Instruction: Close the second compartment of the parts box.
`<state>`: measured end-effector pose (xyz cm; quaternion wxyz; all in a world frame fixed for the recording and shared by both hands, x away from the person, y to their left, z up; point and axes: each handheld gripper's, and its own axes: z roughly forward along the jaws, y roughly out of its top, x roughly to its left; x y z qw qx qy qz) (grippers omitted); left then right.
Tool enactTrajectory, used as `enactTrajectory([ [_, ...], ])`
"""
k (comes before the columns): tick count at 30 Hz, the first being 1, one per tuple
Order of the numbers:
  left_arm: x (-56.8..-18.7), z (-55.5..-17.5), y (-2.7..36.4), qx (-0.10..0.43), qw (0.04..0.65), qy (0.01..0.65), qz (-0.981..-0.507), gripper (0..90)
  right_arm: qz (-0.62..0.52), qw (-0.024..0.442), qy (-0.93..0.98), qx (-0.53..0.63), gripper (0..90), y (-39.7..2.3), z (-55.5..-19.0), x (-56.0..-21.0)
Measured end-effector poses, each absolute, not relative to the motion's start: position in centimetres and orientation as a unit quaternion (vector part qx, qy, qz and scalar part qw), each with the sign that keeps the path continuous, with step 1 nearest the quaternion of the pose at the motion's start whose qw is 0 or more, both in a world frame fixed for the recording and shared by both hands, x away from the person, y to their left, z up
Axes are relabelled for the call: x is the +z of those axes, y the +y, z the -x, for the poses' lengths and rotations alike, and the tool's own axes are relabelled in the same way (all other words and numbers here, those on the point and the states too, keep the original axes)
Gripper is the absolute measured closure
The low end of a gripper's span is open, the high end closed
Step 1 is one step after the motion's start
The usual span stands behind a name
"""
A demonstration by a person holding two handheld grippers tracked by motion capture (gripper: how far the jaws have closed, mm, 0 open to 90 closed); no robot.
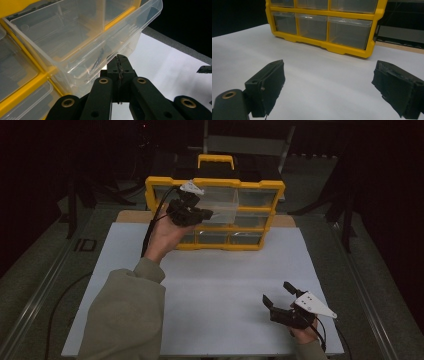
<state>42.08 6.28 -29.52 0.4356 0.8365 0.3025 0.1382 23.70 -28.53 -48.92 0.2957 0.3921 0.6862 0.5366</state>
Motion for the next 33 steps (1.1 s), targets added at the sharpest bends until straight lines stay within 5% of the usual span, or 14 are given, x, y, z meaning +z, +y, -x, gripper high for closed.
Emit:
enactTrajectory([
  [33,-29.96,-42.66,5.94,0.152,0.435,0.315,-0.830,90.0,-0.390,0.296,0.688,0.536,10.3,-28.58,-23.73,-48.95],
])
